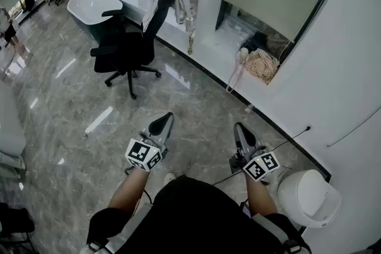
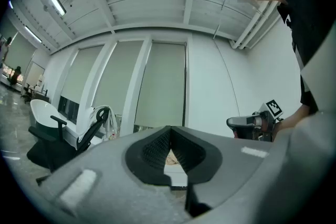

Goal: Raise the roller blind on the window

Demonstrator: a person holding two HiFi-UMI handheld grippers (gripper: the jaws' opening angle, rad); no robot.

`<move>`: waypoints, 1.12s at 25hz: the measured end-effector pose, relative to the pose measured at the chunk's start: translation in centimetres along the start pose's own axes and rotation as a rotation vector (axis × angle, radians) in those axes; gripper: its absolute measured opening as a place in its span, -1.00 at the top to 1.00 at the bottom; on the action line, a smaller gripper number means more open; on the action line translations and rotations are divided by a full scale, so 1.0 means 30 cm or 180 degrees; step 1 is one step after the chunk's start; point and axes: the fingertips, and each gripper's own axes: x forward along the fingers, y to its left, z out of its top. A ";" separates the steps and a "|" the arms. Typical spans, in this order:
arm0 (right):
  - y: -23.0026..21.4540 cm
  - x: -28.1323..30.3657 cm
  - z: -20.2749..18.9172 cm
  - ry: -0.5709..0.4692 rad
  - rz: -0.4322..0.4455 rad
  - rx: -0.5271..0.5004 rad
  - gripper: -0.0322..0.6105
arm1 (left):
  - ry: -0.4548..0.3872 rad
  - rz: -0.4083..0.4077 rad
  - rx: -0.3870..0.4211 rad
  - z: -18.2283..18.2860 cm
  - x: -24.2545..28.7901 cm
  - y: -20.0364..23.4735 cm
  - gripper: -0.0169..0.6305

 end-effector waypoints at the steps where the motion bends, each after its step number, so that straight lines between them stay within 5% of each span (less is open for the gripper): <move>1: 0.002 0.003 -0.007 0.0000 -0.0011 0.0004 0.90 | 0.0000 0.0018 -0.0012 -0.002 -0.010 0.013 0.95; 12: 0.041 0.066 -0.069 -0.0016 -0.0088 0.0046 0.91 | 0.0071 0.0065 -0.0086 -0.040 -0.080 0.137 0.95; 28: 0.157 0.226 -0.105 -0.0076 -0.0308 0.0181 0.90 | 0.0150 -0.0250 -0.0260 -0.077 -0.133 0.281 0.95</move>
